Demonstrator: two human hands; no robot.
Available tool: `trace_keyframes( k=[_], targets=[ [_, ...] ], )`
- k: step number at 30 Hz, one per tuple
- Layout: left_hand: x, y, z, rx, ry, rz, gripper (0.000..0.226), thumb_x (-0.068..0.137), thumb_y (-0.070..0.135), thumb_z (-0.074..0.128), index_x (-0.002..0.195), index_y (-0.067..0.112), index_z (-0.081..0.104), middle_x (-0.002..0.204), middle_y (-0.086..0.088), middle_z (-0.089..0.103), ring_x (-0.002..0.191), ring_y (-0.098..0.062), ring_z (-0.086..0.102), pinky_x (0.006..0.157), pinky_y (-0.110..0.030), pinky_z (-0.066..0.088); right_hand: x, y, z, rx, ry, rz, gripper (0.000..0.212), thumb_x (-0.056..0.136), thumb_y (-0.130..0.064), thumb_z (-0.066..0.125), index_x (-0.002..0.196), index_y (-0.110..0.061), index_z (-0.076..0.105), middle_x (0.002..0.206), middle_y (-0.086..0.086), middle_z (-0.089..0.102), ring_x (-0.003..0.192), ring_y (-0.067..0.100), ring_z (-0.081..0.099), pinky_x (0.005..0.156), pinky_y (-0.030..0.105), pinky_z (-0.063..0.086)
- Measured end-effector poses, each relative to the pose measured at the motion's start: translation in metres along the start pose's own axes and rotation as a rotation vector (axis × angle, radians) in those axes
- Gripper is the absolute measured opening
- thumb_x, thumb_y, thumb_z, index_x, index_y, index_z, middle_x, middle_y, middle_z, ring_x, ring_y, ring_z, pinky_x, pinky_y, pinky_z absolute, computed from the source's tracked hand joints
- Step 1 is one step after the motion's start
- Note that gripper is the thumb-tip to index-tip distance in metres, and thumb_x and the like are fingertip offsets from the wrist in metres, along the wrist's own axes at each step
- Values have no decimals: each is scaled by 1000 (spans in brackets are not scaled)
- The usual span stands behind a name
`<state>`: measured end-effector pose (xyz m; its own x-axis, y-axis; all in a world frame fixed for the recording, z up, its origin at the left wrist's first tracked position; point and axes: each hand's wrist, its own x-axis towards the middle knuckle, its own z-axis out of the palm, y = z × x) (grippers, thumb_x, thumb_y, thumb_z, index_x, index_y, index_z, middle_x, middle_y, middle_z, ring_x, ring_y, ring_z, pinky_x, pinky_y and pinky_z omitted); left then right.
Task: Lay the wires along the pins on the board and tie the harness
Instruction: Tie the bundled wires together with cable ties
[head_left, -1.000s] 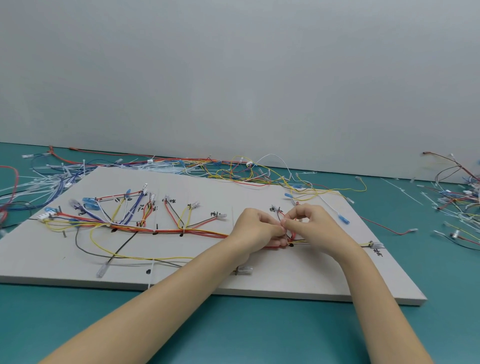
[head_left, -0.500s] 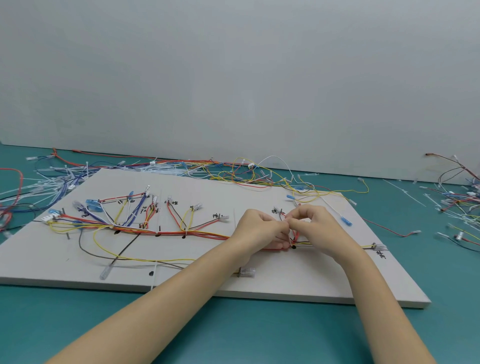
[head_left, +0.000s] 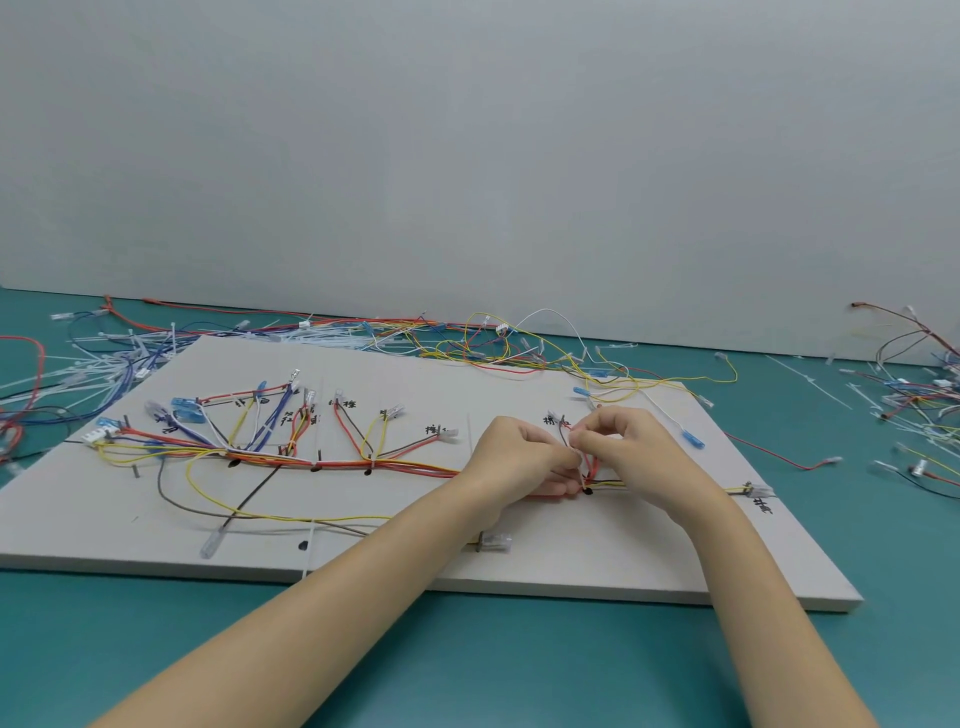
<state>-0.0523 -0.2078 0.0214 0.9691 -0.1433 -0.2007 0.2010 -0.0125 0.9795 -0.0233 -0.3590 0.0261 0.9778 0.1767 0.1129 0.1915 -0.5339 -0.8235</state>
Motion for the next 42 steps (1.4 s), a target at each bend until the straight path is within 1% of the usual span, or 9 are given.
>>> trace_keyframes(
  k=[3, 11, 17, 21, 27, 32, 36, 39, 42],
  targets=[
    [0, -1, 0, 4, 1, 5, 7, 82, 3, 68, 81, -3, 71, 68, -16, 69, 54, -15, 67, 58, -19, 57, -1, 0, 1, 5, -7, 4, 13, 86, -17, 65, 76, -10, 67, 72, 0, 65, 62, 5, 55, 65, 24, 44],
    [1, -1, 0, 7, -7, -2, 12, 81, 2, 67, 70, 4, 70, 65, -16, 68, 56, -16, 66, 57, -19, 57, -5, -4, 0, -20, -32, 22, 17, 84, -15, 63, 68, -16, 65, 70, 6, 63, 68, 14, 55, 73, 34, 45],
    [1, -3, 1, 0, -1, 11, 10, 82, 3, 67, 72, 2, 69, 64, -14, 68, 55, -14, 66, 58, -19, 57, -6, -5, 0, -2, -23, 19, 15, 85, -14, 65, 70, -13, 66, 68, 2, 65, 65, 9, 56, 68, 25, 46],
    [1, -3, 0, -15, -2, 16, 14, 84, 2, 66, 71, 4, 68, 64, -13, 68, 55, -15, 67, 57, -18, 57, -6, -6, 0, 30, -9, 18, 12, 85, -12, 67, 74, -8, 67, 74, 7, 67, 67, 11, 57, 62, 16, 45],
    [1, -2, -1, -18, -17, 17, 8, 84, 3, 67, 76, 4, 66, 67, -14, 69, 56, -15, 68, 54, -17, 56, -6, -7, -1, 48, 15, 10, 10, 84, -8, 69, 75, -6, 67, 87, 15, 69, 72, 15, 59, 65, 20, 48],
    [2, -3, 0, -17, -10, 26, 9, 84, 4, 69, 76, 5, 66, 70, -15, 69, 58, -18, 69, 55, -20, 56, -6, -8, 1, 47, 60, -24, 13, 84, -5, 69, 71, -9, 67, 82, 8, 66, 71, 16, 59, 59, 14, 46],
    [2, -4, 0, -11, -4, 34, 9, 84, 3, 68, 75, 5, 67, 69, -15, 68, 57, -17, 69, 56, -21, 56, -6, -8, 2, 45, 63, -44, 9, 84, -5, 68, 76, -3, 67, 79, 7, 63, 69, 17, 56, 57, 13, 44],
    [2, -3, 0, -10, -5, 33, 7, 84, 3, 68, 77, 4, 68, 68, -16, 68, 57, -18, 68, 57, -21, 56, -6, -9, 2, 56, 63, -62, 7, 85, -3, 67, 79, 1, 68, 78, 8, 62, 68, 16, 55, 54, 11, 44],
    [2, -3, 1, -3, -2, 32, 5, 84, 2, 67, 79, 3, 67, 70, -16, 68, 56, -17, 68, 57, -20, 56, -6, -9, 2, 79, 51, -50, 7, 85, -3, 68, 77, -2, 69, 73, 4, 63, 63, 10, 55, 54, 10, 44]
  ],
)
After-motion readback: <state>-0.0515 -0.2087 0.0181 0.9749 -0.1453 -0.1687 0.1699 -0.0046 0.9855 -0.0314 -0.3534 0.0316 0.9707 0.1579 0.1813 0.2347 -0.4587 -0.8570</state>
